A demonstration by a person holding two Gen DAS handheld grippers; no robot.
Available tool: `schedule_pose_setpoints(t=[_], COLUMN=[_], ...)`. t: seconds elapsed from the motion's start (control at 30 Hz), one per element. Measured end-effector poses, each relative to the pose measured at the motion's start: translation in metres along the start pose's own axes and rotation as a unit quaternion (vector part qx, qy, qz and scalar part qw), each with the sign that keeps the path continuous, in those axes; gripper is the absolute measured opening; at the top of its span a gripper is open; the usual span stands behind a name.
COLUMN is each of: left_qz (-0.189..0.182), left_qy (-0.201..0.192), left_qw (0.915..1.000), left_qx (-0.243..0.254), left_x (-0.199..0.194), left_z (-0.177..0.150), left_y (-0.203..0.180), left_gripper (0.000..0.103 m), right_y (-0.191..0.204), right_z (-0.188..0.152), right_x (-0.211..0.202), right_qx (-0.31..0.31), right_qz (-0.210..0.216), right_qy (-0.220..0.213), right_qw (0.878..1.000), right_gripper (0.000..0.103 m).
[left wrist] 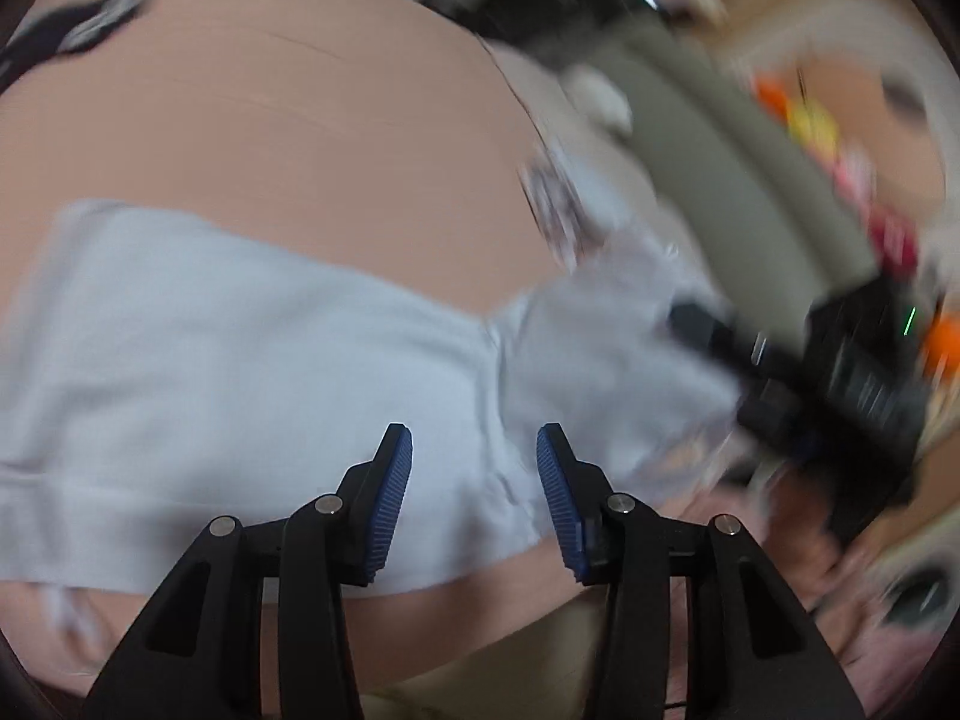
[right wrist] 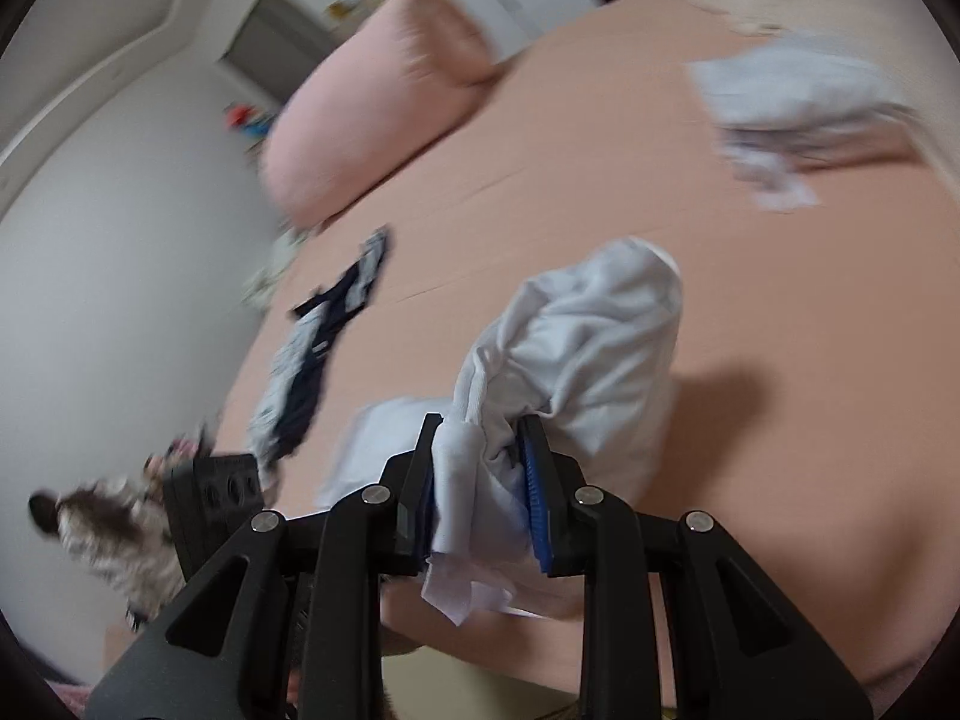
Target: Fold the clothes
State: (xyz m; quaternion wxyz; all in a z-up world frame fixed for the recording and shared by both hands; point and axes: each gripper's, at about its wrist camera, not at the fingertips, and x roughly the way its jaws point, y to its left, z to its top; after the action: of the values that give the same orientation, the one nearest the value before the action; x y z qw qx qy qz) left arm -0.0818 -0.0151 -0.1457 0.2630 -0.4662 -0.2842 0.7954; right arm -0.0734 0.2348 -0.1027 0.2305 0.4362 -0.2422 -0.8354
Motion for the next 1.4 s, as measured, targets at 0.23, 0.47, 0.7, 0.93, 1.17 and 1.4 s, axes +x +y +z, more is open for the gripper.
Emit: schedule_pose_setpoints(t=[0.23,0.47,0.7,0.93,1.17,1.4], left_qz=[-0.048,-0.062,-0.024,0.041,0.066,0.147], left_qy=[-0.052,-0.030,-0.003,-0.001,-0.010,-0.024], left_qw=[0.9843,0.9872,0.9972,0.9991,0.9975,0.9840], left_qx=[-0.162,-0.144,-0.071,0.009,0.023,0.098], left_x=[-0.020,0.010,0.021,0.016,0.012,-0.002], left_z=[0.020,0.032,0.033,0.026,0.022,0.017], left_y=[0.074,0.067,0.047,0.020,0.013,-0.007], left_gripper=[0.054,0.055,0.059,0.062,0.048,0.031], right_y=[0.058,0.043,-0.020,-0.026,-0.006,-0.003], right_z=[-0.022,-0.020,-0.022,-0.033,-0.042,-0.040], right_x=[0.108,0.053,0.040,0.059,0.073,0.066], right_qx=[-0.072,-0.073,0.002,-0.019,-0.060,-0.050], right_qz=[0.009,-0.047,-0.149,-0.181,-0.171,-0.204], right_qy=[0.134,0.047,0.042,0.061,0.074,0.030], right_qw=[0.988,0.995,0.988,0.981,0.981,0.977], right_gripper=[0.047,0.048,0.049,0.049,0.049,0.049])
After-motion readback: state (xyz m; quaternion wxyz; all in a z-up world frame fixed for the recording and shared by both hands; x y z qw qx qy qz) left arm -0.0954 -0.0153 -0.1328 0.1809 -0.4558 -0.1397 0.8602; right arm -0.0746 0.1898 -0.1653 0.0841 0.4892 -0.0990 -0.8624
